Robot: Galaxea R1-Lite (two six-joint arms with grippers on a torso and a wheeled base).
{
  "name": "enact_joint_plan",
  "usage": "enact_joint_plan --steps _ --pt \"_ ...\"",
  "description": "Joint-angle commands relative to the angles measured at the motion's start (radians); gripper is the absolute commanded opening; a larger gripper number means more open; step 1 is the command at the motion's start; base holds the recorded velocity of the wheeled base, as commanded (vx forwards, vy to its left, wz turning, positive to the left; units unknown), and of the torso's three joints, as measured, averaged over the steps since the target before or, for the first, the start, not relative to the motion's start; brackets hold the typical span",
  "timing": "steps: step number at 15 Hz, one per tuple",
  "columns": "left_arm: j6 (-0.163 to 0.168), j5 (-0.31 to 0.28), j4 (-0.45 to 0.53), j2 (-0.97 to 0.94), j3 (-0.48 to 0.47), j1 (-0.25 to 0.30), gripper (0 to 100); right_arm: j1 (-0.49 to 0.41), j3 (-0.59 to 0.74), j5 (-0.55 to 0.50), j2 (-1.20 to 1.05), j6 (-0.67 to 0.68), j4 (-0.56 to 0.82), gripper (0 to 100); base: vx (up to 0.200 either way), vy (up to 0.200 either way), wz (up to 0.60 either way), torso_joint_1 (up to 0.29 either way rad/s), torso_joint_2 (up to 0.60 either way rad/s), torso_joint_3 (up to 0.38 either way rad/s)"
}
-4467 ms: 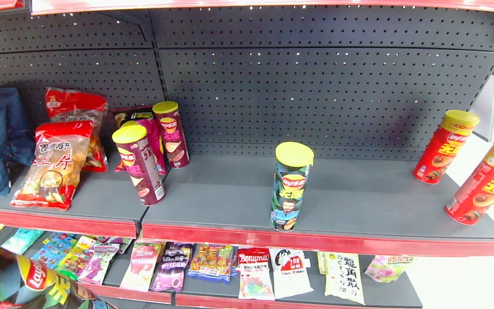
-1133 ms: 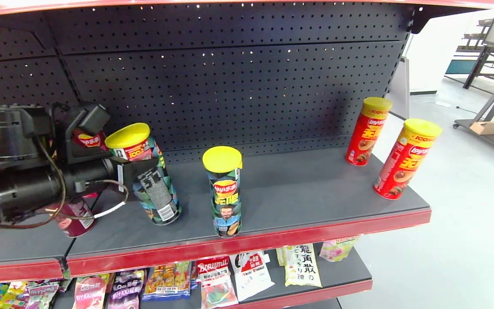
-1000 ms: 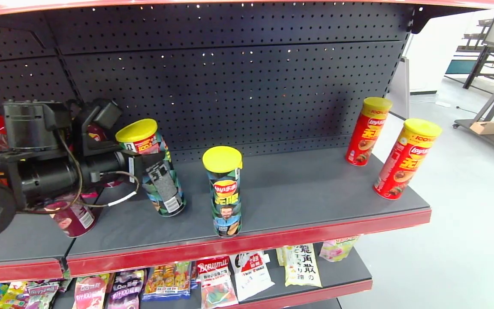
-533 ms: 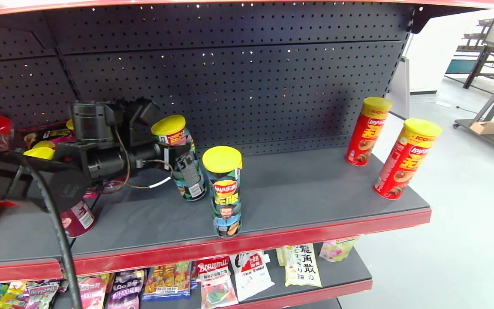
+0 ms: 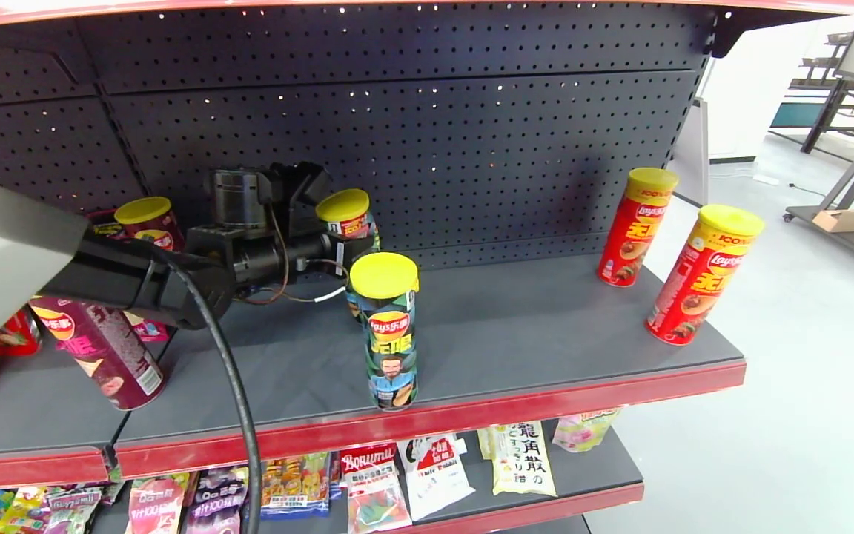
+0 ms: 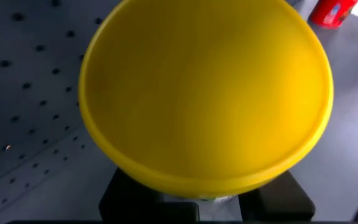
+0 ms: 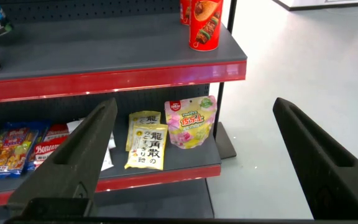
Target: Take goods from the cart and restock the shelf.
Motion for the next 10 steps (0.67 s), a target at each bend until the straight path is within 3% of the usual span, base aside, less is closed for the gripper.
enact_joint_plan --steps 1,6,10 --pt "0.014 0.001 0.002 0.042 -0.035 -0.004 0 0.001 0.000 0.000 0.001 -0.001 0.000 100 0.000 0.000 0.00 0.000 0.00 0.000" --pt "0.017 0.018 0.024 0.091 -0.135 -0.019 0 0.001 0.000 0.000 0.001 -0.001 0.000 100 0.000 0.000 0.00 0.000 0.00 0.000" --pt "0.017 0.041 0.024 0.107 -0.148 -0.031 0 0.002 0.000 0.000 0.001 -0.001 0.000 100 0.000 0.000 0.00 0.000 0.00 0.000"
